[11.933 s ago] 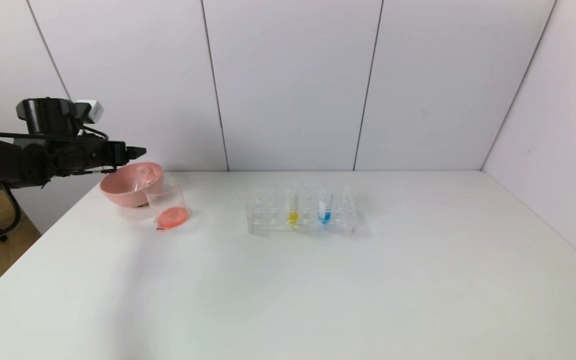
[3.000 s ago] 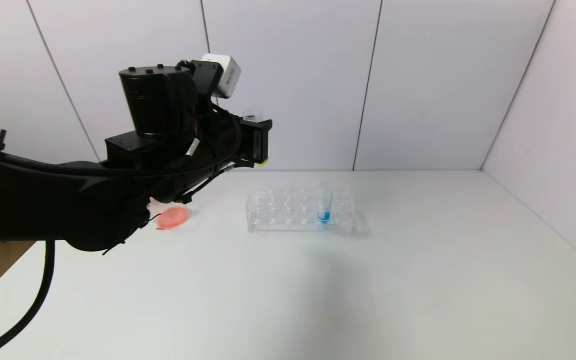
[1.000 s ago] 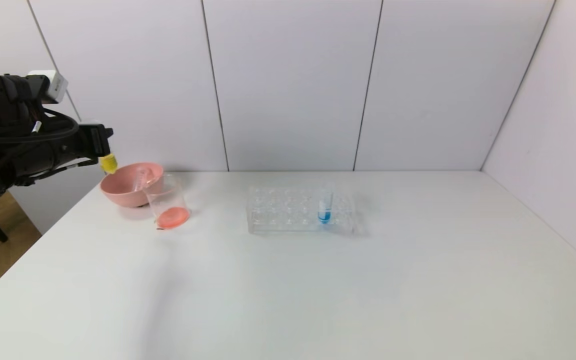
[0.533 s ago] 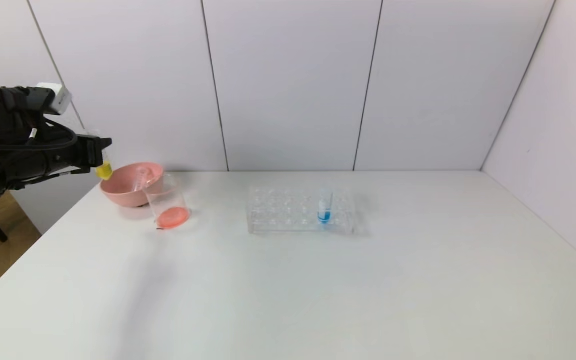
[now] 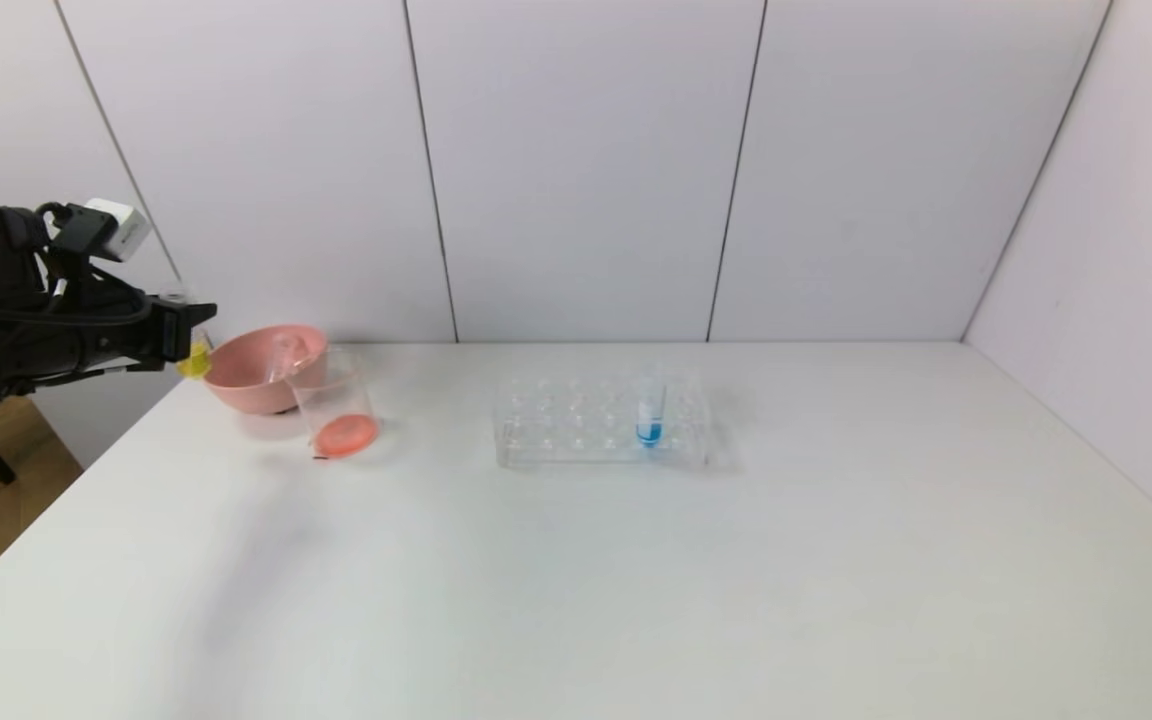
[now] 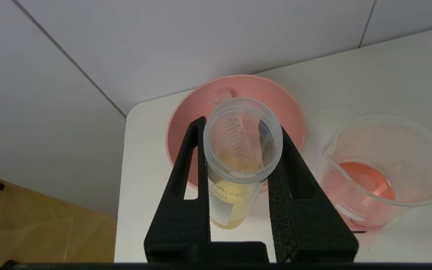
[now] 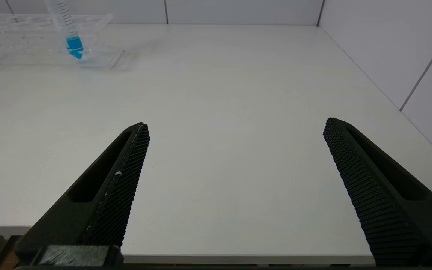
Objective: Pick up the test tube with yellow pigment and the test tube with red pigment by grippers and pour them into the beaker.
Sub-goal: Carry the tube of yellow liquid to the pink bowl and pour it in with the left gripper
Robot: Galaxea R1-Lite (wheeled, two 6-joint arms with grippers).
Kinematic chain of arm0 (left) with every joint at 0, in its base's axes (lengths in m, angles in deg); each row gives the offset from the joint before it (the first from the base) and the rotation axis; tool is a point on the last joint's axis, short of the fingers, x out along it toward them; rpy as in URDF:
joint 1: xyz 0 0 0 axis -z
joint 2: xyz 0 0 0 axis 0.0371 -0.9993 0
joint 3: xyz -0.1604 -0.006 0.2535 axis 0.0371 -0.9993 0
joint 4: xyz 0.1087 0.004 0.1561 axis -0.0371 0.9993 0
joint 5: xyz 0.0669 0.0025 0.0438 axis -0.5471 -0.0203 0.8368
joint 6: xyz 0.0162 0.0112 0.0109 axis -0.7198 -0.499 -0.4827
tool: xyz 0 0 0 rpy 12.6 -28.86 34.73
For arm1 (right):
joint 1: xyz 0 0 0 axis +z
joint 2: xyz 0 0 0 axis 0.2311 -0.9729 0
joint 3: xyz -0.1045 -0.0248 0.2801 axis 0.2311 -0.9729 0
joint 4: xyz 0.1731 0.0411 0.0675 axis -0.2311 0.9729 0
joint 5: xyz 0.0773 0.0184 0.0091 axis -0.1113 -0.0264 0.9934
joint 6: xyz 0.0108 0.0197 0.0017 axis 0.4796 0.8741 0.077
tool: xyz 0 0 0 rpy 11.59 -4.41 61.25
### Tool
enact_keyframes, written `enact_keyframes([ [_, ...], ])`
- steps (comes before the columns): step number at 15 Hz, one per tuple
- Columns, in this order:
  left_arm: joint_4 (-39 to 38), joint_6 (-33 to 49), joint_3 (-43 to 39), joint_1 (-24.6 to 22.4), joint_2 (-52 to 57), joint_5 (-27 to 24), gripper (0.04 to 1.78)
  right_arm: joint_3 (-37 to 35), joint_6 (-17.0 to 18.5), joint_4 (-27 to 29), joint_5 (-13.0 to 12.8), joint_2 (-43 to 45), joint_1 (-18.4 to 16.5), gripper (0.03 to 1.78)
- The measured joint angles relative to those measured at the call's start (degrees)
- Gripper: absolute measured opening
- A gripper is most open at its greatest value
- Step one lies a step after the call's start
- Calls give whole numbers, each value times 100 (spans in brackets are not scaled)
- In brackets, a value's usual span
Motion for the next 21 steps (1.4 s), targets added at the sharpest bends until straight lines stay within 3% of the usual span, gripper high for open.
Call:
enact_keyframes([
  [3, 163, -196, 74, -49, -110, -333, 45, 0, 0, 0, -2, 0, 0, 170],
  [8, 1056, -995, 534, -88, -189, -499, 45, 0, 2, 0, 0, 0, 0, 170],
  [15, 1208, -1517, 1012, -127, -444, -956, 45, 0, 2, 0, -2, 0, 0, 170],
  [21, 2605, -2493, 1830, -176, -575, -967, 45, 0, 2, 0, -2, 0, 0, 170],
])
